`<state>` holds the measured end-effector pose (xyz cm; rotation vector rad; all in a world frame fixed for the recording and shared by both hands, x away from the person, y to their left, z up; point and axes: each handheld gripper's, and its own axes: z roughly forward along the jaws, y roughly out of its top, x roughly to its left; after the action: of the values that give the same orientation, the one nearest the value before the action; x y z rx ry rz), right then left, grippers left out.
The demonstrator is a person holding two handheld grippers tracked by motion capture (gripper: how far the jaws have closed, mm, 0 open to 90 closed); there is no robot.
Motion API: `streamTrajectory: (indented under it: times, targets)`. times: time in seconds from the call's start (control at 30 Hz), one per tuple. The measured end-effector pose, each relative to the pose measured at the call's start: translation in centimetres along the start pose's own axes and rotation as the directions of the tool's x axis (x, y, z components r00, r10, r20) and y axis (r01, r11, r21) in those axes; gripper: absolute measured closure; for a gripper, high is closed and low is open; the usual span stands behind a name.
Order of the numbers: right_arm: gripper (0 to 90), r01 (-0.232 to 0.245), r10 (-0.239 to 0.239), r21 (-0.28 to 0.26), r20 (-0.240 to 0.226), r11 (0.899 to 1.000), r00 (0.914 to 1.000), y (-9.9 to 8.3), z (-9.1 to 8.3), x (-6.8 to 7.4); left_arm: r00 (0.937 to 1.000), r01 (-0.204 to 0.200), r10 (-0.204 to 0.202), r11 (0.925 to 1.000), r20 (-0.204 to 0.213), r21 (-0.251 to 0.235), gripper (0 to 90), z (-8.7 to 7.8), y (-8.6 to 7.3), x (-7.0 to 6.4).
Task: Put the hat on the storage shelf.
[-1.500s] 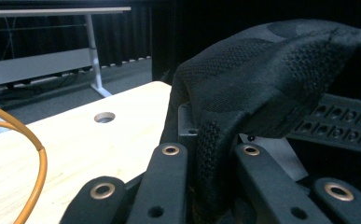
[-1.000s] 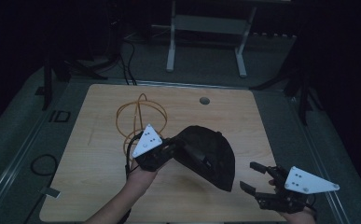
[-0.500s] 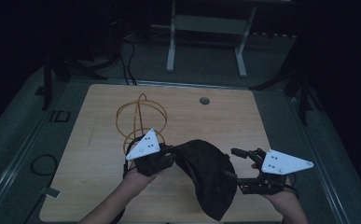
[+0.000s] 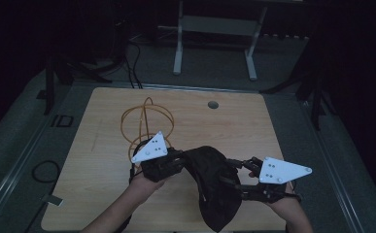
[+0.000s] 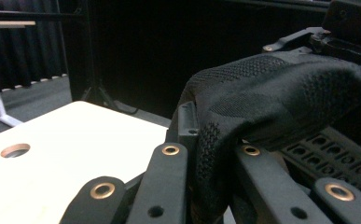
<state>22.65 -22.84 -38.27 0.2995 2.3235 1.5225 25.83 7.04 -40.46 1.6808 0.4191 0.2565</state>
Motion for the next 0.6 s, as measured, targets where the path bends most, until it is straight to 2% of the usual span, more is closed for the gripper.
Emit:
streamTrajectory:
  times: [0.07, 0.2, 0.4, 0.6]
  targets:
    - [61.5, 0.015, -0.015, 0.012, -0.009, 1.0, 0.9998, 0.0, 0.2, 0.1, 1.0, 0.002, -0.002, 1.0, -0.005, 0.006, 87.5, 0.1, 0.0, 0.0]
    - [84.0, 0.024, -0.023, 0.032, -0.02, 0.999, 0.9995, -0.2, 0.5, 0.2, 0.9997, 0.012, -0.012, 0.9998, -0.021, 0.013, 87.5, 0.3, -0.1, 0.2]
    - [87.2, -0.04, 0.04, 0.0, -0.015, 0.999, 0.9991, -0.7, 0.3, -0.4, 0.9993, 0.027, -0.026, 0.9989, -0.027, 0.037, 87.2, 0.5, -0.4, 0.5]
    - [87.6, -0.076, 0.077, -0.037, 0.01, 0.996, 0.997, -0.7, -0.5, -0.9, 0.999, -0.002, 0.004, 0.9992, -0.045, 0.04, 85.1, 0.6, 0.1, -0.1]
